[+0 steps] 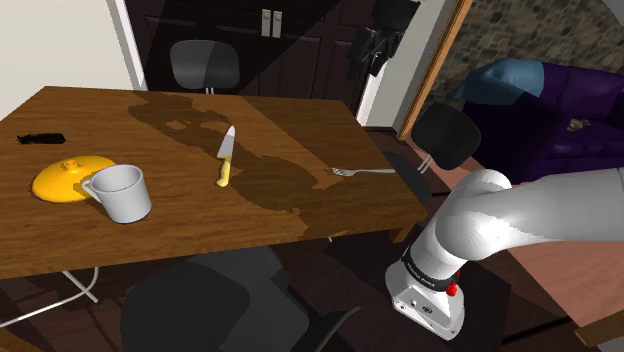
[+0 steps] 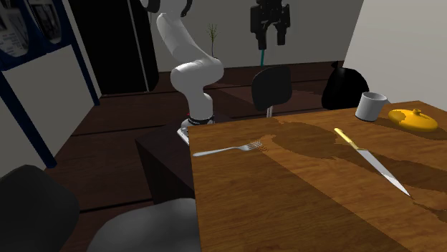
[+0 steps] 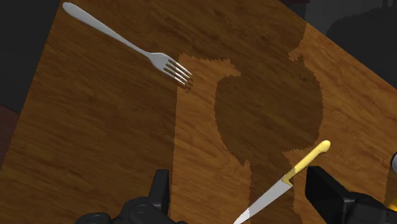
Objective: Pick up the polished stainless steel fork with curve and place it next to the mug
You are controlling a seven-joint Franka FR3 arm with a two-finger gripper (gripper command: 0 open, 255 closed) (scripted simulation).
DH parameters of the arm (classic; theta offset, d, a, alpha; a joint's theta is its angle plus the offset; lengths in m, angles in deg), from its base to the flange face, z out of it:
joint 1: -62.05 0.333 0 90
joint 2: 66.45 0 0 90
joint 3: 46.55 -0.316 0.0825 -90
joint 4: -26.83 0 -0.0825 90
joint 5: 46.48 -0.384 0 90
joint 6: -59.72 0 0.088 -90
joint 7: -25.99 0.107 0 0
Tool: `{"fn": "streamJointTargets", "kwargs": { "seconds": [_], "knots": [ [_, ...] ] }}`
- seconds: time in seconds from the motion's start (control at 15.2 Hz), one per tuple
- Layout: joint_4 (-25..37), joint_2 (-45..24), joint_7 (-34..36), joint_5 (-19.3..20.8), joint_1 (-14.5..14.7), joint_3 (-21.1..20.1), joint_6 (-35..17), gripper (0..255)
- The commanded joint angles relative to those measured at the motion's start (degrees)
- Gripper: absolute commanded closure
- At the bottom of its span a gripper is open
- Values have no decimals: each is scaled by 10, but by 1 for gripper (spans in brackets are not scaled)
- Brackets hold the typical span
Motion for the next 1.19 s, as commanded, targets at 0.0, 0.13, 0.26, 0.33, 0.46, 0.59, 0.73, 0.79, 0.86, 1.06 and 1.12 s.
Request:
{"fn": "streamJointTargets", "kwargs": {
  "seconds": [0.0,0.13,0.26,0.33,0.46,0.59,0.73,0.79,0.86,1.06,1.12],
  "knots": [
    [0,0,0,0,0,0,0,0],
    [-43,13,-44,7,10,18,-24,0],
    [-83,23,-88,16,20,37,-47,0],
    [-102,27,-110,21,24,47,-59,0],
    [-138,33,-155,32,32,68,-83,0],
    [-172,35,-200,45,38,90,-108,0],
    [-202,33,-245,59,44,113,-134,0],
    [-217,30,-268,67,46,125,-148,0],
    [-230,26,-292,75,48,137,-162,0],
    [-265,7,-362,101,53,177,-206,0],
    [-275,-3,-385,110,55,190,-222,0]
  ]
}}
